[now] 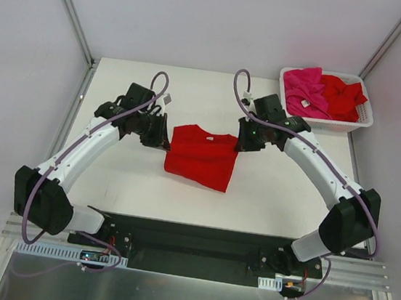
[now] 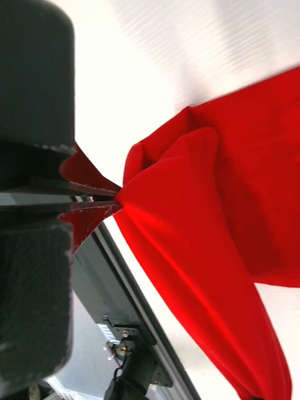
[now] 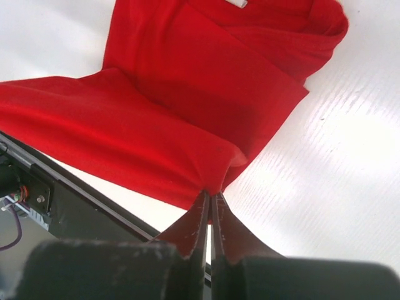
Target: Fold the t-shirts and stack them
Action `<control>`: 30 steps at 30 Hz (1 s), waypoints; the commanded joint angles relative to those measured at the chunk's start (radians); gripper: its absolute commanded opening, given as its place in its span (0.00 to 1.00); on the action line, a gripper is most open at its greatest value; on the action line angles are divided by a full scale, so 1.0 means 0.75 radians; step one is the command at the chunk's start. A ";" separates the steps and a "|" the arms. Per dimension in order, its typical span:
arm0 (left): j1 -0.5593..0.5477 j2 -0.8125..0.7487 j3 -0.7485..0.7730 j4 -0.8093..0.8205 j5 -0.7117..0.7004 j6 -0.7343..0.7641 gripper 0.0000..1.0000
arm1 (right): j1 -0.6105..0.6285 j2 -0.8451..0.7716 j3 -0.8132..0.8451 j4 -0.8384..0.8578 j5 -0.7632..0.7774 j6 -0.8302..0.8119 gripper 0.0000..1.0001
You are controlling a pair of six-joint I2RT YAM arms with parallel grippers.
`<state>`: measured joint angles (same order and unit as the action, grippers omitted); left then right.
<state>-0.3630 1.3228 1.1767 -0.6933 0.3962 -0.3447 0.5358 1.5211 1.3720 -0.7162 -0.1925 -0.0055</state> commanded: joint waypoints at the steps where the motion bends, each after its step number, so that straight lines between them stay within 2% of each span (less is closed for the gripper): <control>1: 0.038 0.081 0.126 -0.016 -0.048 0.110 0.00 | -0.045 0.052 0.085 0.016 0.021 -0.048 0.01; 16: 0.061 0.435 0.390 0.020 0.120 0.216 0.00 | -0.131 0.203 0.146 0.012 0.040 -0.076 0.01; 30: 0.063 0.550 0.509 0.029 0.204 0.237 0.00 | -0.185 0.379 0.261 0.012 -0.021 -0.087 0.01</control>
<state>-0.3256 1.7275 1.5116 -0.6754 0.5243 -0.1955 0.4068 1.7828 1.5139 -0.7013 -0.1944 -0.0471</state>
